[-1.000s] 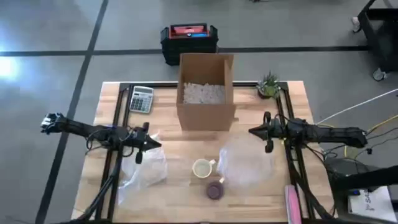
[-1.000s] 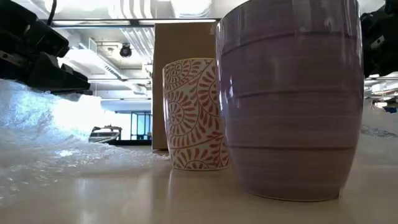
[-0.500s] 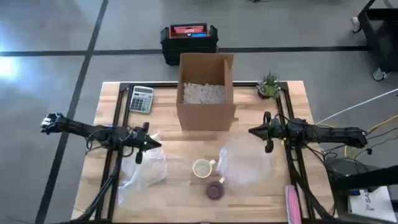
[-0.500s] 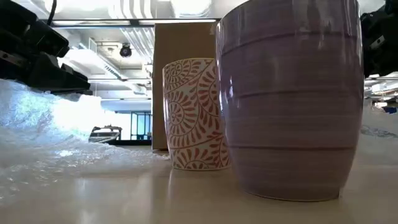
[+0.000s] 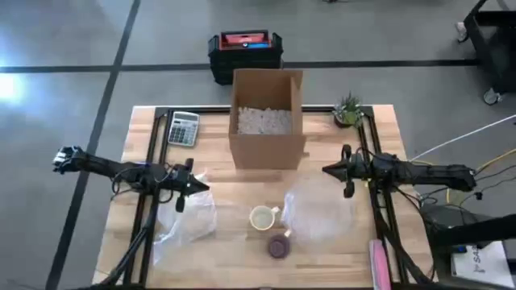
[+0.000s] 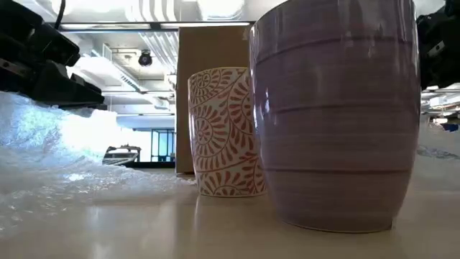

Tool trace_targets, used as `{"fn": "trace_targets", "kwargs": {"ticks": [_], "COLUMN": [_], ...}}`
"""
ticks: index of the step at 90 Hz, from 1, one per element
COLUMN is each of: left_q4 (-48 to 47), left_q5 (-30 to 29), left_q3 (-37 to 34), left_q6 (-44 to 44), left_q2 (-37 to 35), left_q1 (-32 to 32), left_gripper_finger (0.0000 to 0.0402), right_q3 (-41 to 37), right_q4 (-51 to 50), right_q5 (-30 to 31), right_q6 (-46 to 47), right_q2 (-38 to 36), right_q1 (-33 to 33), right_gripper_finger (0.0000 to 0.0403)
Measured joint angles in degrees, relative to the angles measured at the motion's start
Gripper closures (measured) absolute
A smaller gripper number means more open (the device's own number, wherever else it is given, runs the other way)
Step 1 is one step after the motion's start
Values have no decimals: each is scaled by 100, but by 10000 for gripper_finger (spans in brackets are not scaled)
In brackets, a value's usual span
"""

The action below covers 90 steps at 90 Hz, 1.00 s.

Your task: Wrap mug

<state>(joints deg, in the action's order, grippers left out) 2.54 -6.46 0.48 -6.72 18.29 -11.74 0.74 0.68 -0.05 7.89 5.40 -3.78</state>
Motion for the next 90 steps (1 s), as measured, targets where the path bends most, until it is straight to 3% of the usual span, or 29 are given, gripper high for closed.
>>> {"fn": "trace_targets", "kwargs": {"ticks": [90], "left_q4": [-1], "left_q5": [-2], "left_q3": [0], "left_q6": [0], "left_q2": [0], "left_q1": [0], "left_gripper_finger": [400], "right_q3": [0], "right_q4": [-1], "right_q5": [-1], "right_q6": [0], "right_q2": [0], "right_q1": [0], "right_gripper_finger": [403]}}
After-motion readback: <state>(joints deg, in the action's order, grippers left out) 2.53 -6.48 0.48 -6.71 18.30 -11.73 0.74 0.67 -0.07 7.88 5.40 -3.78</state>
